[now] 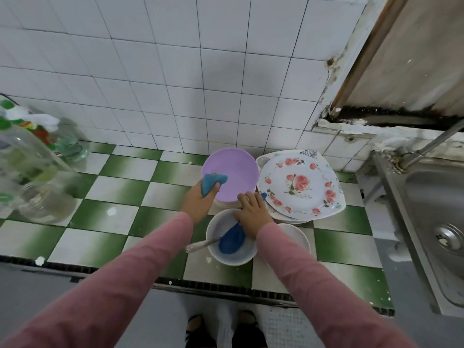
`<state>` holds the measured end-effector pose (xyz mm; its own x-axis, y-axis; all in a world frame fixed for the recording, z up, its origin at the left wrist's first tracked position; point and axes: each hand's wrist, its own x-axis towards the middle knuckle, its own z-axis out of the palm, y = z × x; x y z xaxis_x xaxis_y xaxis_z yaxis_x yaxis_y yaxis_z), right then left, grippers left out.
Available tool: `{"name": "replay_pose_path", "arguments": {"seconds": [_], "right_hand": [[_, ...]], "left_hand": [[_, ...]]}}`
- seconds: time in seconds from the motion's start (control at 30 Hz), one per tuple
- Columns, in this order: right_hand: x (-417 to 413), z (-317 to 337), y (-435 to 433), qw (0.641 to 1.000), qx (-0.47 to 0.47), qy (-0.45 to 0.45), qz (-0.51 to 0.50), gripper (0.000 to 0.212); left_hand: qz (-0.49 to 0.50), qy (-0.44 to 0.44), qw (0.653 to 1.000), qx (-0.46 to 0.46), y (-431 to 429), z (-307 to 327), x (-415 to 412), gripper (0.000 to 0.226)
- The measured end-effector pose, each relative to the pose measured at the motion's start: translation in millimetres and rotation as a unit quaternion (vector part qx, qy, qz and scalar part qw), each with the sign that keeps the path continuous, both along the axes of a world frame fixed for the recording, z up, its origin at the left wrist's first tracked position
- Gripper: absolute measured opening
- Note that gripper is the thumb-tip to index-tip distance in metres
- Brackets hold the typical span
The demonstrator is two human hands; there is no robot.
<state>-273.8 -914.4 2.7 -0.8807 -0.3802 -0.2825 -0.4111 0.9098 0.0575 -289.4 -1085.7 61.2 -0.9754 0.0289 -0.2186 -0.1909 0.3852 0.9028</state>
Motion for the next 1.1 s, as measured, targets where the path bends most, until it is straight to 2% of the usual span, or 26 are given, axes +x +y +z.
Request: {"name": "replay_pose_path", "arguments": {"seconds": [0.23, 0.33, 0.47, 0.53, 0.67, 0.83, 0.97, 1.1], "right_hand": [[11, 18, 2, 0.993, -0.061, 0.074, -0.063, 0.042], [14, 14, 6, 0.97, -0.138, 0.166, -0.111, 0.041], [13, 24, 6, 0.924, -0.254, 0.185, -0.216, 0.026], [11, 29, 8, 0.899, -0.315, 0.166, -0.254, 0.014], [20, 47, 7, 0.821, -0.466, 0.104, -0.311, 0.015], [29, 67, -6, 0.73, -0.58, 0.063, -0.356, 0.009], [32, 73, -11, 0.687, -0.631, 0.003, -0.361, 0.006], [37, 69, -14, 0.652, -0.655, -0.049, -0.378, 0.01]], "left_hand": [[-0.029, 0.0, 0.999, 0.026, -6, 4, -9, 0.043], [-0.035, -0.003, 0.999, 0.027, -10, 7, -14, 0.04], [-0.04, 0.0, 0.999, 0.026, -14, 10, -20, 0.034], [-0.045, -0.001, 0.999, 0.024, -14, 12, -22, 0.036], [-0.049, 0.006, 0.998, 0.026, -11, 18, -22, 0.03], [-0.038, 0.015, 0.998, 0.041, -5, 18, -22, 0.03], [-0.024, 0.034, 0.998, 0.05, 0, 21, -18, 0.032], [-0.004, 0.022, 0.998, 0.06, 4, 23, -9, 0.037]]}}
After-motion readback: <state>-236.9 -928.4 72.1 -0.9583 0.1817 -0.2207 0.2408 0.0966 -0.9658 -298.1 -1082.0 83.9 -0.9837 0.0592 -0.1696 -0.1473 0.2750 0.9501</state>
